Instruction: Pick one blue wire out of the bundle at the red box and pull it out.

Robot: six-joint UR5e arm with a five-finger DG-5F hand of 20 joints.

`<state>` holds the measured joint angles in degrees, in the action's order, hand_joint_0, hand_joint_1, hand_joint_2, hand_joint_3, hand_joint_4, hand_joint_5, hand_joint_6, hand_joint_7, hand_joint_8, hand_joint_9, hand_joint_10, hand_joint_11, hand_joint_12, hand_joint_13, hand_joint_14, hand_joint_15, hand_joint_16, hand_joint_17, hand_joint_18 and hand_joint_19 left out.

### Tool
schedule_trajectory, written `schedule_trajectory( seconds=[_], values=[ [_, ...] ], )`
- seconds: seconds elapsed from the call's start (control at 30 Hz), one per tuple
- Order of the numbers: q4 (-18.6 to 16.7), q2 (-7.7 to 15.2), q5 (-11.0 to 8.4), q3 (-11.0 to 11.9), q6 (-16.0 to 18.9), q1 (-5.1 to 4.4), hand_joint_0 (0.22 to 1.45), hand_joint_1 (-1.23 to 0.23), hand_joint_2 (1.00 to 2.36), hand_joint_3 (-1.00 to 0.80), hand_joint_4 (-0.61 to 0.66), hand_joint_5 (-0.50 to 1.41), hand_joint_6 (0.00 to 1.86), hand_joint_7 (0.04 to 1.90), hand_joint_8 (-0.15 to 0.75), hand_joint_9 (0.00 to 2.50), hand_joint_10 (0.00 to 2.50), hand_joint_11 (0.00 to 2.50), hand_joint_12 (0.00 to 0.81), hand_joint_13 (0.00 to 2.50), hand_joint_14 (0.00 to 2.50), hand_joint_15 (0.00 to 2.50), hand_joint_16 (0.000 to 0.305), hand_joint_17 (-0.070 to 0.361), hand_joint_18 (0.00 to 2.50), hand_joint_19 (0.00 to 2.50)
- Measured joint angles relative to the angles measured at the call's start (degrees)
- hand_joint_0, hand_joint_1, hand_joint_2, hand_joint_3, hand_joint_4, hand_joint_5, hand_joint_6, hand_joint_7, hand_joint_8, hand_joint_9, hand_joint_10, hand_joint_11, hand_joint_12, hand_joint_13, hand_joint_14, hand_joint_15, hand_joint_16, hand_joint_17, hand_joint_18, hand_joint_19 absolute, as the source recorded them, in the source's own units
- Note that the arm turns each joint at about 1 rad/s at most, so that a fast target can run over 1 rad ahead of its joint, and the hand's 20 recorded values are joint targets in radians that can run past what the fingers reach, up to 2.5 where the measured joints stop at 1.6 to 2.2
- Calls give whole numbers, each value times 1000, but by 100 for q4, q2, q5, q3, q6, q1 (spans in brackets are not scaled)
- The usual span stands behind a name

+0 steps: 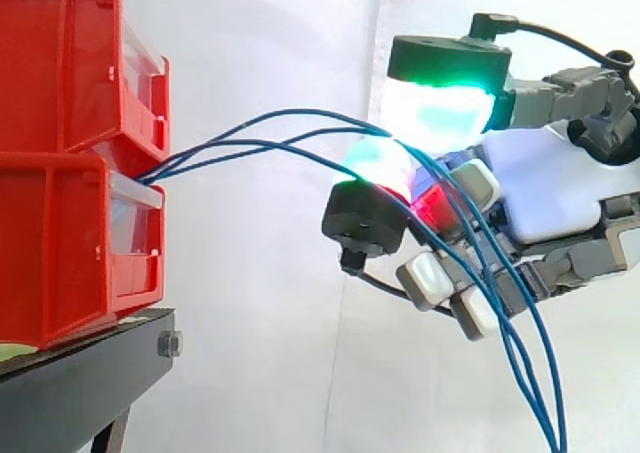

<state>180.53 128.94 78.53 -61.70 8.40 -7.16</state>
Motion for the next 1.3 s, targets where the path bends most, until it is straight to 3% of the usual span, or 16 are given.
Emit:
schedule_trajectory(
  seconds=[0.33,0.63,0.8,0.87,0.97,1.3],
  values=[
    [90,-30,13,1,3,77,641,-808,1012,-215,270,-176,902,1108,448,1108,33,1194,441,974,11,453,52,116,985,504],
    [323,-142,21,6,5,182,662,-819,1013,-253,204,-182,897,1100,416,1092,56,1216,429,960,12,461,49,110,960,504],
    [348,-208,22,6,-11,230,661,-813,1013,-262,201,-185,898,1077,405,1074,272,1207,428,957,14,469,49,110,956,507],
    [350,-217,26,11,-13,244,662,-812,1013,-270,199,-185,899,1067,400,979,543,1118,427,956,14,496,48,109,945,508],
    [351,-221,29,34,-18,250,663,-811,1012,-278,201,-186,898,1066,409,937,614,1090,426,952,14,496,48,107,933,510],
    [348,-243,31,58,-29,284,732,-896,1013,-299,130,-190,907,966,402,922,447,1126,419,936,13,509,47,106,929,484]
  ],
)
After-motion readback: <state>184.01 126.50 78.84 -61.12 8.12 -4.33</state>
